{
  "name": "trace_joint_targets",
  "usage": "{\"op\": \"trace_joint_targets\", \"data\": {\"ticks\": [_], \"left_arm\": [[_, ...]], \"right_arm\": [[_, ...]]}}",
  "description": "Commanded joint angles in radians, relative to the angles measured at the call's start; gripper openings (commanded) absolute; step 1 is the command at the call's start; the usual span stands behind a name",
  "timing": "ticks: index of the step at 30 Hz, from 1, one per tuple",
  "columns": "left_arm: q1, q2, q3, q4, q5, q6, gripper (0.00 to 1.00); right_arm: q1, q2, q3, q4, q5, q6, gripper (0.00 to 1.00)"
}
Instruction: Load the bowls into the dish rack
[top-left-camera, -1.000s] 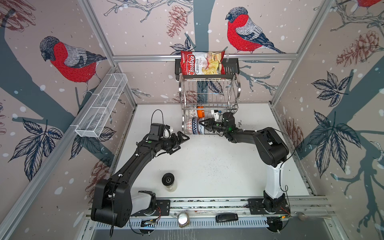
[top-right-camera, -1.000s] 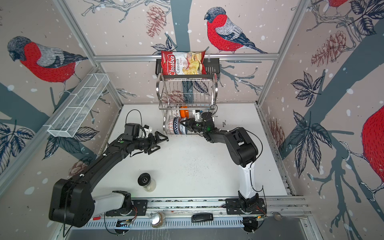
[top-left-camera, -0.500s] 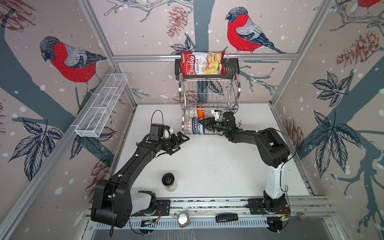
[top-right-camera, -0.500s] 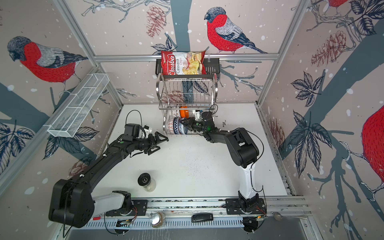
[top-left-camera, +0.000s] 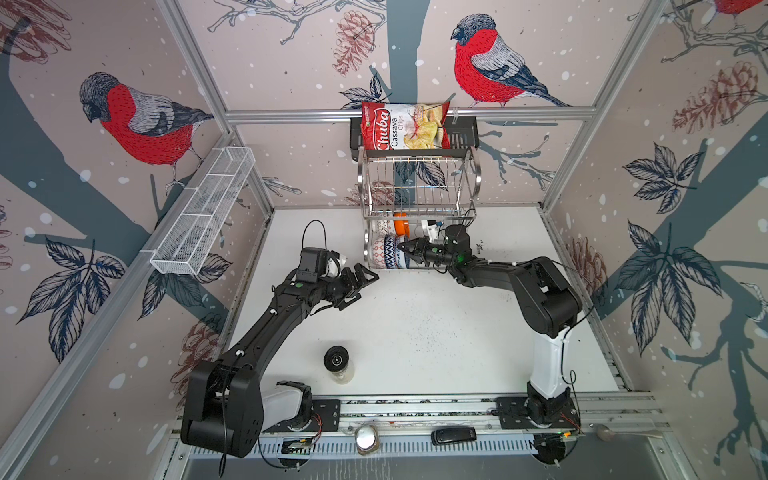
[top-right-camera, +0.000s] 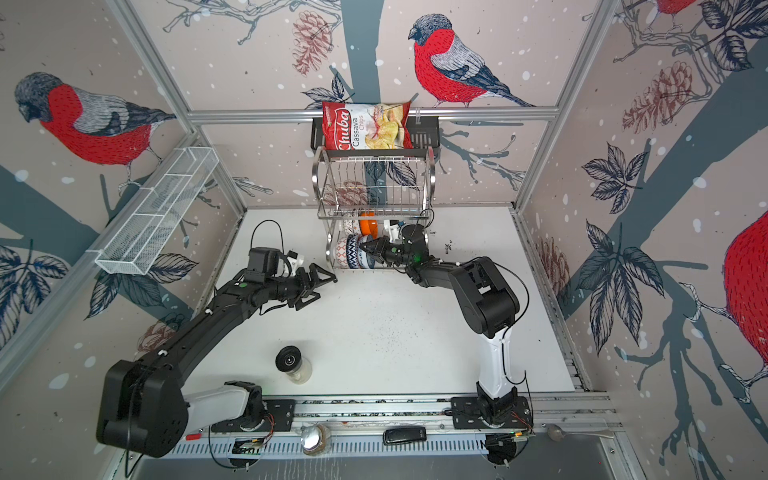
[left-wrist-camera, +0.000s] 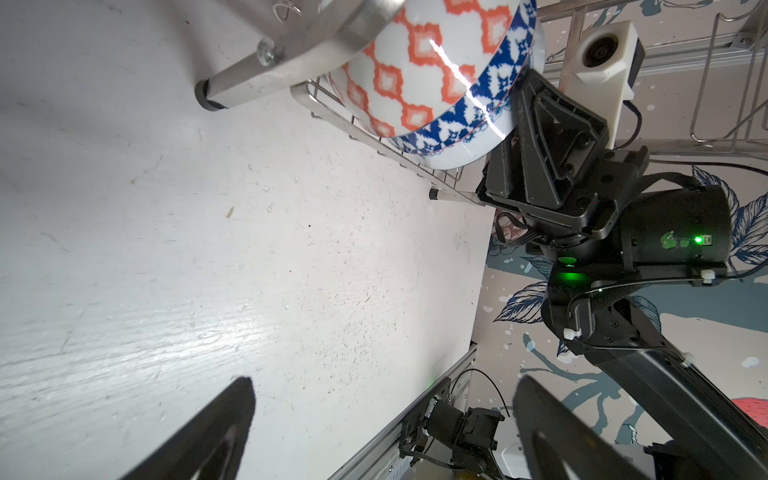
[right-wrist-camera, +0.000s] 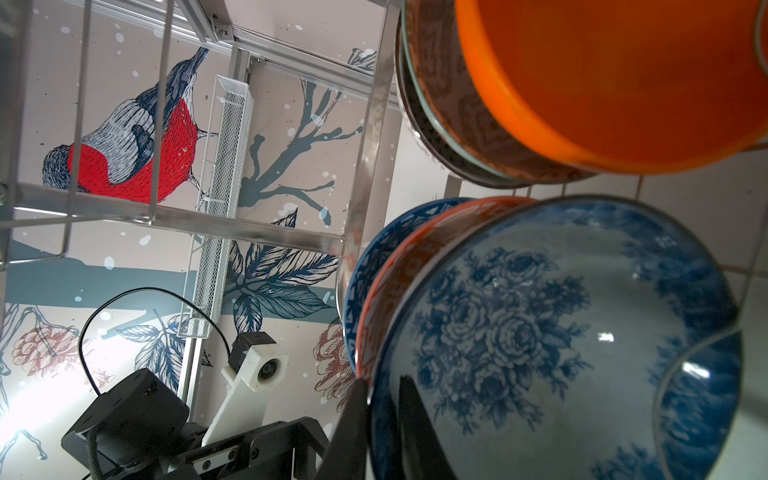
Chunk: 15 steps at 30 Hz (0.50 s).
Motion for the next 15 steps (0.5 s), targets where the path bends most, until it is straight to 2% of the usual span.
{"op": "trace_joint_targets", "data": {"ticks": [1, 5, 15], "left_arm": [[-0.001, -0.007, -0.003, 0.024, 0.005, 0.001, 0.97], [-0.001, -0.011, -0.006, 0.023, 0.004, 0.001, 0.97], [-0.001, -0.01, -0.013, 0.033, 0.001, -0.011, 0.97]], "right_arm": [[0.004, -0.01, -0.001, 0.005, -0.005, -0.016, 0.16], [0.004, -0.014, 0.0, 0.004, -0.005, -0.014, 0.16], [-0.006, -0.042, -0.007, -0.001, 0.002, -0.012, 0.24]]}}
